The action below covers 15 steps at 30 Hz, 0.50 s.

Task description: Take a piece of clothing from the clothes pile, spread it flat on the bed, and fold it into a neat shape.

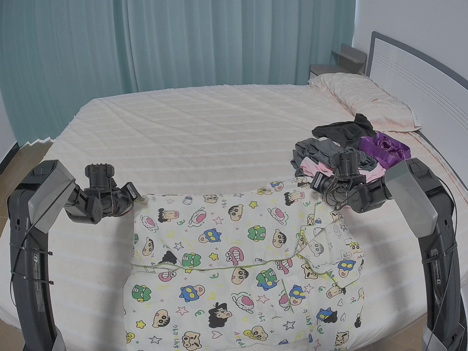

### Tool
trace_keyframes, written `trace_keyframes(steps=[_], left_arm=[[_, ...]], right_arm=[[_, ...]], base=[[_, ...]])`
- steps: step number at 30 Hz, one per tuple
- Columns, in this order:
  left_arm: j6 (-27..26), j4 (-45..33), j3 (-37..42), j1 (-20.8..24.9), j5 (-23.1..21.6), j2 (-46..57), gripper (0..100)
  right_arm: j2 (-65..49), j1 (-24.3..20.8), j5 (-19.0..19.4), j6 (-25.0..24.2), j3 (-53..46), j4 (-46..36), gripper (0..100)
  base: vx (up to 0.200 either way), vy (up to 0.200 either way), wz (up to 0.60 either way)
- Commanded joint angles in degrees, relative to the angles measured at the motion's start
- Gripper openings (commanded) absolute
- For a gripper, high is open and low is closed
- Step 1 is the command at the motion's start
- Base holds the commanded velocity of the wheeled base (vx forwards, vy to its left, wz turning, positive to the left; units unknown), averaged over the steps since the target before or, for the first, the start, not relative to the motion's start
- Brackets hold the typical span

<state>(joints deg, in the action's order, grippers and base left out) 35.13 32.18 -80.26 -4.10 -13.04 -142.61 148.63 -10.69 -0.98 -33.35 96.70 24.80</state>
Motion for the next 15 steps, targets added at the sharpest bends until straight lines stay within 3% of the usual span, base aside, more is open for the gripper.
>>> trace_keyframes(steps=[1, 2, 3, 13, 15], left_arm=[[0.02, -0.02, -0.07, -0.03, 0.04, 0.05, 100], [0.11, -0.02, -0.07, -0.03, 0.04, 0.05, 100], [0.11, -0.02, -0.07, -0.12, 0.04, 0.05, 100], [0.02, -3.09, 2.39, -2.85, -0.4, 5.58, 100], [0.02, -4.15, 6.26, -3.73, -1.11, 9.98, 100]], right_arm=[[0.26, 0.06, -0.08, 0.04, 0.07, -0.01, 0], [0.26, 0.06, -0.08, 0.04, -0.02, -0.01, 0], [0.08, 0.06, -0.08, 0.04, -0.19, -0.1, 100], [-4.84, 3.4, -0.52, 0.39, -5.38, -0.19, 100], [-9.32, 4.63, -0.34, 0.22, -10.65, -0.1, 100]], base=[[0.0, 0.0, 0.0], [0.0, 0.0, 0.0], [0.0, 0.0, 0.0], [0.0, 0.0, 0.0], [0.0, 0.0, 0.0]])
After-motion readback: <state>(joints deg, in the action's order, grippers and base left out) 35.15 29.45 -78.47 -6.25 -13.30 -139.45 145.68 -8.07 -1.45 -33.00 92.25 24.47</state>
